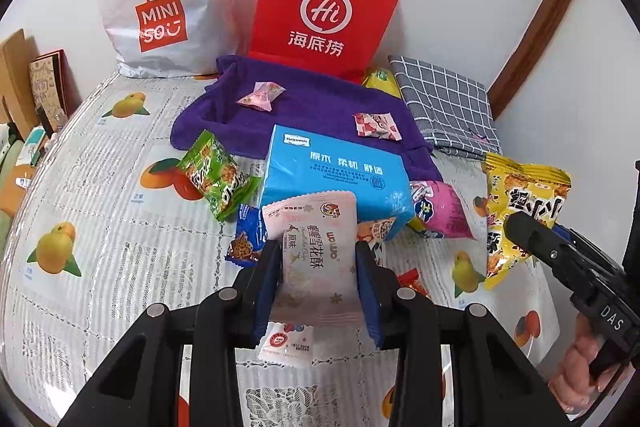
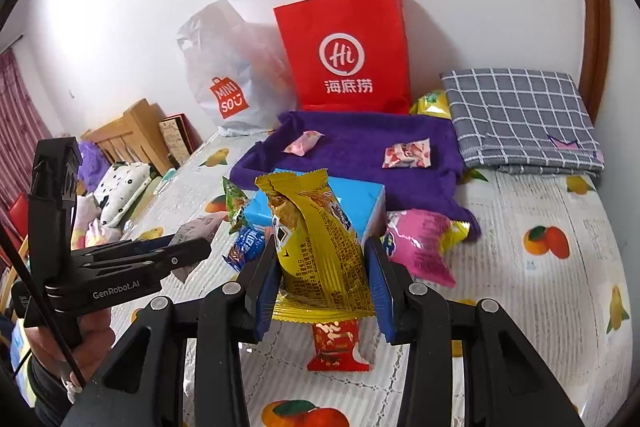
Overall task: Organize snacks
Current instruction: 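Grasp the pink biscuit packet with the left tool and lift it, then carry both packets over the purple towel and lower them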
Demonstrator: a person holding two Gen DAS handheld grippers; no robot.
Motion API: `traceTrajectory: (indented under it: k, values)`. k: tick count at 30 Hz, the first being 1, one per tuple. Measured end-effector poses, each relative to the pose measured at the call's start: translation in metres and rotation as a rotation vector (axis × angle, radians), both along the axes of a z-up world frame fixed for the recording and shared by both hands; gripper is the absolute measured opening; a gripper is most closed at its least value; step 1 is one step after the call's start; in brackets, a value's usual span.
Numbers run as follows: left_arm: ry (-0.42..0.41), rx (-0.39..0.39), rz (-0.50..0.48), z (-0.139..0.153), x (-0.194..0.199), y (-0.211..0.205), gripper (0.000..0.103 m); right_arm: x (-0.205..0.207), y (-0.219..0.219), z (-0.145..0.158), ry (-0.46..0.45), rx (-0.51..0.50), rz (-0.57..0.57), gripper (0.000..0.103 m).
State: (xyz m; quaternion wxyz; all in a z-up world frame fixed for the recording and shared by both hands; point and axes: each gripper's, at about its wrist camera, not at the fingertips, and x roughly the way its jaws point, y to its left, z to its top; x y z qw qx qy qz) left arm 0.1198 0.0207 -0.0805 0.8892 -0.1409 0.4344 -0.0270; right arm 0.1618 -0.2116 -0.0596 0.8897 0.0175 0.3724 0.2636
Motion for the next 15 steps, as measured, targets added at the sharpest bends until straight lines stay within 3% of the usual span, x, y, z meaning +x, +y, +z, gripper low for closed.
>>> traceTrajectory:
  k: [15]
  values:
    - [-0.021, -0.028, -0.03, 0.012, 0.018, -0.001, 0.036, 0.011, 0.012, 0.007, -0.001, -0.021, -0.028, 0.041]
